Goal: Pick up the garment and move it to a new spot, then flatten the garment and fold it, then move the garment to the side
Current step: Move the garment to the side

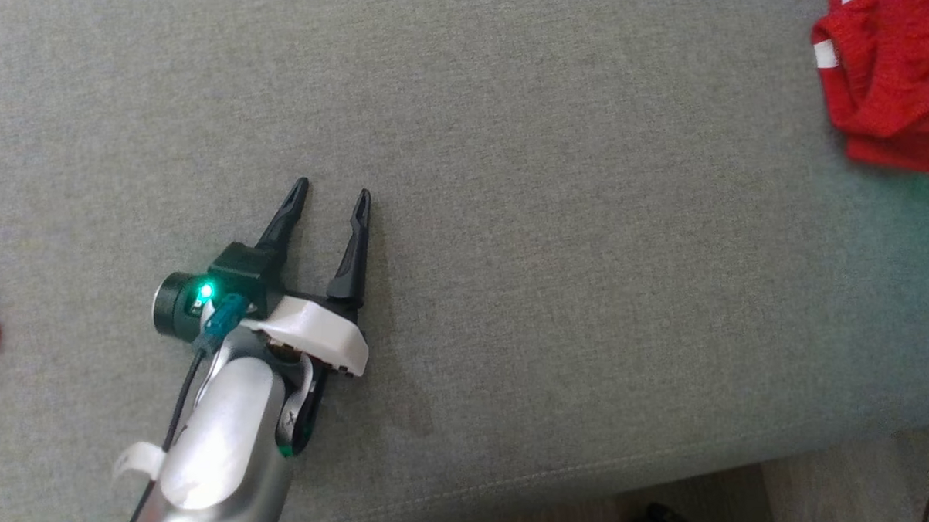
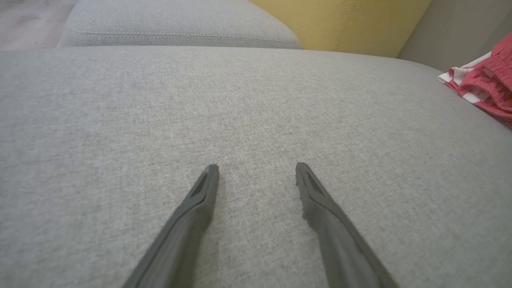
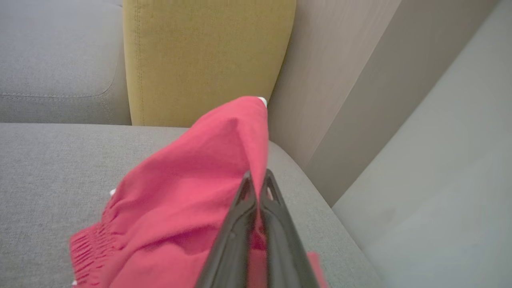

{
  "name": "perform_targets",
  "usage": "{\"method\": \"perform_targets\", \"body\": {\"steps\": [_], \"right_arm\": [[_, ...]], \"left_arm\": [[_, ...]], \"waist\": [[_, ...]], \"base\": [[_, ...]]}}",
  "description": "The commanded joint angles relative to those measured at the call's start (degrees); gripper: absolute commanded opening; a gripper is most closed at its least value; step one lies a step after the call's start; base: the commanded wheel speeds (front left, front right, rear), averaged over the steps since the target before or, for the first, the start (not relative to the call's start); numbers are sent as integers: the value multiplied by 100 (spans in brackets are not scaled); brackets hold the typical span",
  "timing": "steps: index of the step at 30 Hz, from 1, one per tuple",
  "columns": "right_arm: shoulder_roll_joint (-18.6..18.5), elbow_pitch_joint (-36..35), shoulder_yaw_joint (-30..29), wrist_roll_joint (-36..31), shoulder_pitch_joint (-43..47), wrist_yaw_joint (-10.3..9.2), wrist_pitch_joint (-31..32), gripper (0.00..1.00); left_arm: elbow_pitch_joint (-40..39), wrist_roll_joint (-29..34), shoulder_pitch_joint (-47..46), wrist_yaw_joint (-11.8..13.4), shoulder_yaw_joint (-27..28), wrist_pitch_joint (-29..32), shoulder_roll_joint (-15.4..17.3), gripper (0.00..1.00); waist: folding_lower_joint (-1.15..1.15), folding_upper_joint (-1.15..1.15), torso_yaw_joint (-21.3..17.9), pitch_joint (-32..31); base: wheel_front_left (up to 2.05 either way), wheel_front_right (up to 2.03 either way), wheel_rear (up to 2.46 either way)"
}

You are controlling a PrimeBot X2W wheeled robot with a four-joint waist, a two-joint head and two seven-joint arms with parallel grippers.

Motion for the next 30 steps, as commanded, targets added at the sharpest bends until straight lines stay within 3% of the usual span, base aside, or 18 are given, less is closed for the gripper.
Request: {"method": "perform_targets", "body": {"steps": [1, 10, 21, 30], "right_arm": [[-13, -308, -31, -115, 17, 37, -53, 100], [303, -1012, -381, -316, 300, 37, -53, 100], [1350, -2209, 1142, 803, 1393, 37, -53, 100], [1629, -2451, 1637, 1392, 2694, 37, -53, 100]], "left_arm": [[108, -36, 53, 60, 243, 23, 131, 100], [154, -109, 140, 97, 291, 23, 131, 100], [8, -251, 562, 403, 516, 23, 131, 100], [-46, -266, 840, 568, 639, 23, 131, 100]], "waist": [[0, 0, 2, -13], [0, 0, 125, -286], [0, 0, 697, -1133], [0, 0, 1286, -1644]], "base": [[0, 0, 0], [0, 0, 0], [0, 0, 0], [0, 0, 0]]}}
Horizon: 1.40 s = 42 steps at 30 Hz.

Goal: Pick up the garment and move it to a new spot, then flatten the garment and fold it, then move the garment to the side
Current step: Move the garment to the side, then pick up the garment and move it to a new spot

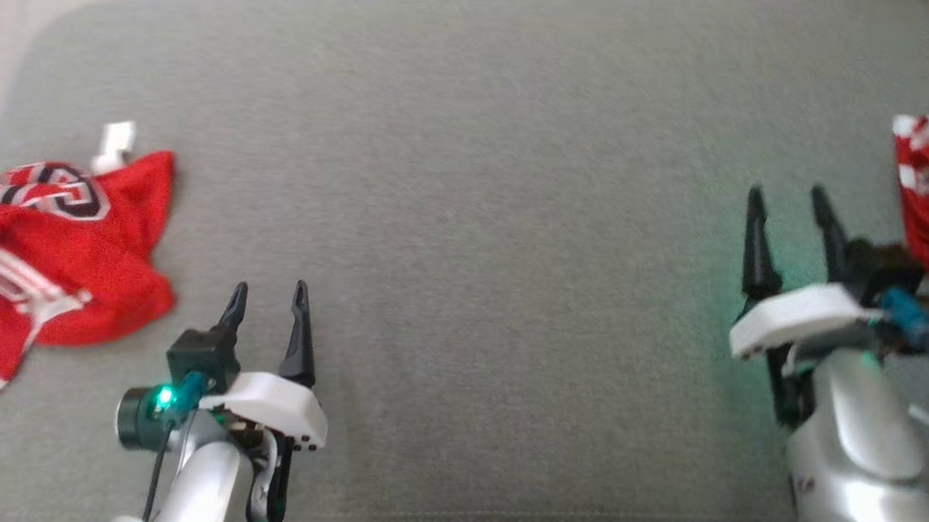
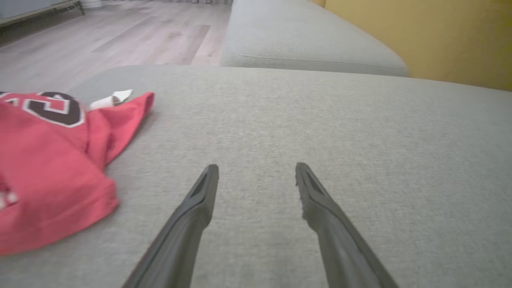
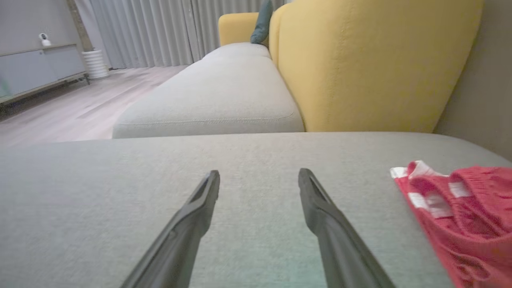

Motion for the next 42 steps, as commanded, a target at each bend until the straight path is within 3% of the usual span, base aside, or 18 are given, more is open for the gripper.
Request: {"method": "perform_targets", "body": {"steps": [1, 9, 20, 26, 31, 37, 38, 42], "right_arm": [[56, -231, 177, 61, -96, 37, -37, 100], [63, -285, 786, 923, 582, 37, -37, 100], [64, -332, 1175, 1186, 992, 37, -37, 100], [64, -399, 1239, 1224, 1014, 37, -37, 100], [64, -481, 1417, 1263, 1040, 37, -37, 100], [64, -466, 1643, 1371, 1067, 37, -37, 100], [64, -466, 1643, 1371, 1067, 37, -37, 100], [64, -466, 1775, 1433, 1050, 37, -37, 100]], "left_arm": [[-194, 16, -104, 29, 212, -30, 92, 100], [-199, 170, 186, 36, 501, -30, 92, 100], [-294, 251, 605, 39, 784, -30, 92, 100], [-367, 210, 607, 37, 749, -30, 92, 100], [-416, 178, 541, 26, 700, -30, 92, 100], [-391, 101, 486, 12, 728, -31, 92, 100], [-391, 101, 486, 12, 728, -31, 92, 100], [-346, 157, 514, 1, 846, -31, 92, 100]], "waist": [[0, 0, 230, -232], [0, 0, 351, -626], [0, 0, 181, -1003], [0, 0, 367, -987], [0, 0, 874, -907], [0, 0, 2036, -842], [0, 0, 2036, -842], [0, 0, 2663, -816]], "base": [[0, 0, 0], [0, 0, 0], [0, 0, 0], [0, 0, 0], [0, 0, 0], [0, 0, 0], [0, 0, 0], [0, 0, 0]]}}
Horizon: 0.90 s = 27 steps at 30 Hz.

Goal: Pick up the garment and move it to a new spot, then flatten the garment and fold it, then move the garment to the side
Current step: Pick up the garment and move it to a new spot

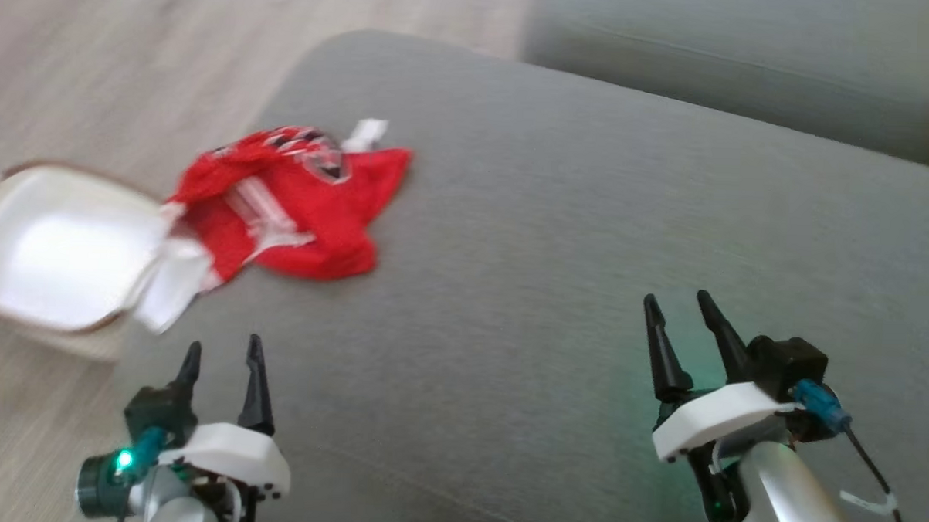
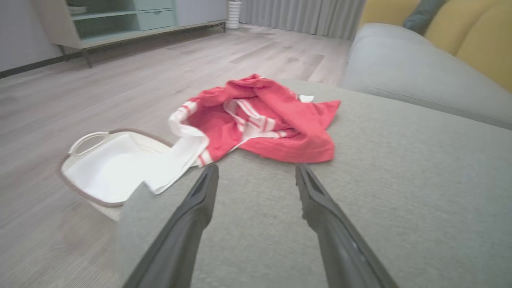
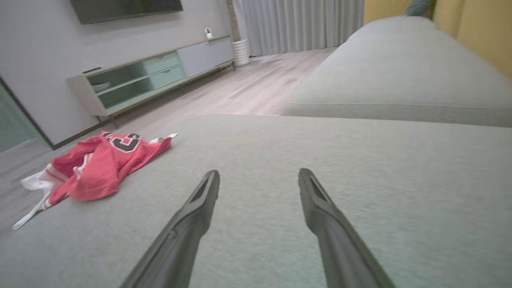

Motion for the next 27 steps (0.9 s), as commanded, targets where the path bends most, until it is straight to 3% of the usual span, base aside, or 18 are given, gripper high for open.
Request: {"method": "perform_targets", "body": {"steps": [1, 5, 9, 15, 19, 27], "right_arm": [[17, -163, 171, 42, -146, 37, -37, 100], [17, -131, 531, 211, -234, 37, -37, 100], [17, -86, 888, 267, -484, 37, -37, 100], [17, -41, 959, 144, -691, 37, -37, 100], [17, -97, 852, -81, -720, 37, -37, 100], [17, -481, 850, -708, -1059, 37, -2, 100]], "left_arm": [[-144, 26, -198, 3, 262, -32, 88, 100], [-118, 17, -72, 15, 514, -32, 88, 100], [-194, -99, 3, 37, 695, -32, 88, 100], [-134, -371, -219, -65, 708, -32, 88, 100], [150, -438, -618, -211, 853, -32, 88, 100], [1086, -60, -2017, -608, 1356, -32, 270, 100]], "waist": [[0, 0, 674, 50], [0, 0, 971, 120], [0, 0, 1026, 302], [0, 0, 1012, 553], [0, 0, 953, 736], [0, 0, 350, 1625]], "base": [[0, 0, 0], [0, 0, 0], [0, 0, 0], [0, 0, 0], [0, 0, 0], [0, 0, 0]]}}
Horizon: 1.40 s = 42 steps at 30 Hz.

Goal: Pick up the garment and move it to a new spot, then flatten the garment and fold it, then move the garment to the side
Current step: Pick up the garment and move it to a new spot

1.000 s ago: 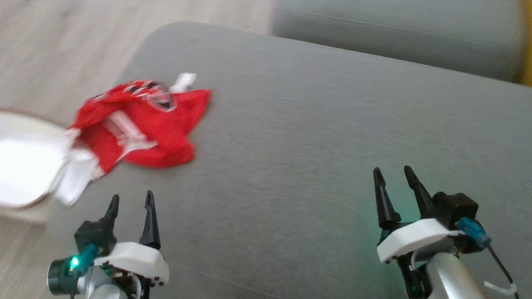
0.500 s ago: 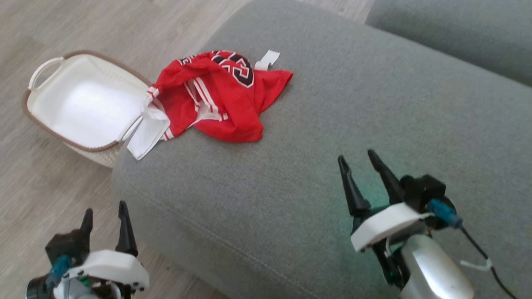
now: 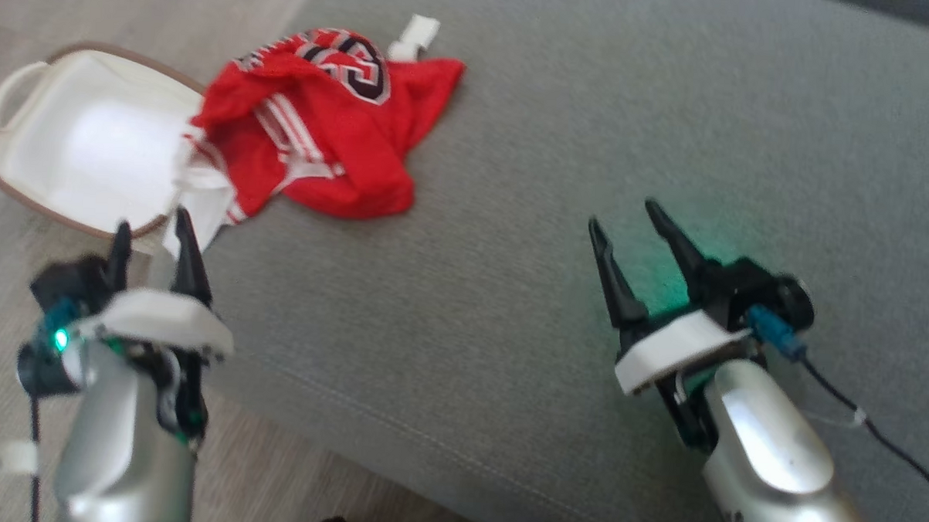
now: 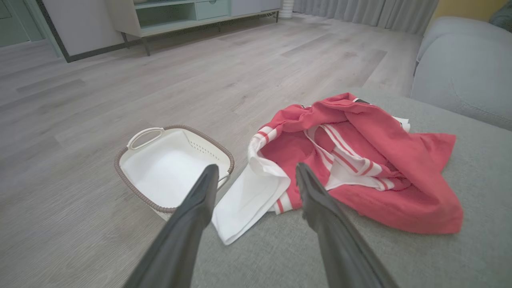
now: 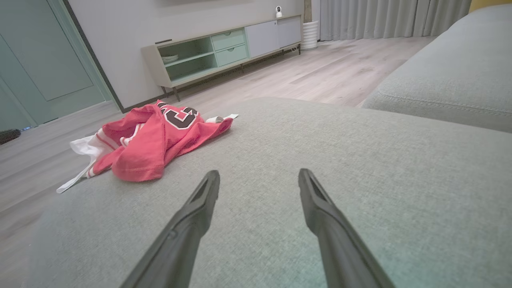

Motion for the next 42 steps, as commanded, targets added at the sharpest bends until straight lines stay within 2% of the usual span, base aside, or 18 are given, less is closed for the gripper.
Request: {"method": "perform_targets", "body": {"steps": [1, 5, 11, 18, 19, 20, 25, 33, 38, 42], "right_arm": [[42, -264, 131, -68, -200, 37, 22, 100], [41, -613, 235, -170, -328, 37, 145, 100], [38, -1145, 444, -216, -426, 37, 288, 100], [-35, -1540, 464, -242, -451, 37, 413, 100], [-53, -1573, 434, -244, -442, 37, 430, 100], [-65, -1595, 399, -241, -430, 37, 443, 100], [-74, -1566, 287, -213, -390, 37, 395, 100], [9, -1197, 229, 24, -351, 37, 121, 100], [38, -958, 274, 340, -315, 37, -1, 100], [40, -902, 390, 702, -279, 37, -33, 100]], "left_arm": [[-18, 54, -276, -22, 263, -31, 263, 100], [550, 107, -709, 66, 488, -31, 386, 100], [1444, 88, -1148, 350, 818, -31, 603, 100], [1901, -41, -1465, 354, 1102, -31, 839, 100], [1948, -53, -1509, 341, 1135, -31, 867, 68], [1996, -60, -1548, 331, 1162, -31, 893, 0], [1925, 23, -1654, 272, 1221, -31, 1058, 0], [724, 482, -1757, -139, 999, -31, 1340, 0], [-94, 829, -1981, -355, 564, -31, 1370, 0], [-561, 967, -2101, -469, 180, -31, 1238, 0]], "waist": [[-1, 0, -281, 338], [-1, 0, -521, 642], [-1, 0, -862, 931], [-1, 0, -1098, 1155], [-1, 0, -1118, 1177], [-1, 0, -1133, 1191], [-1, 0, -1210, 1120], [-1, 0, -1395, 585], [-1, 0, -1707, 137], [-1, 0, -2106, -124]], "base": [[0, 0, 0], [0, 0, 0], [0, 0, 0], [0, 0, 0], [0, 0, 0], [0, 0, 0], [0, 0, 0], [0, 0, 0], [0, 0, 0], [0, 0, 0]]}}
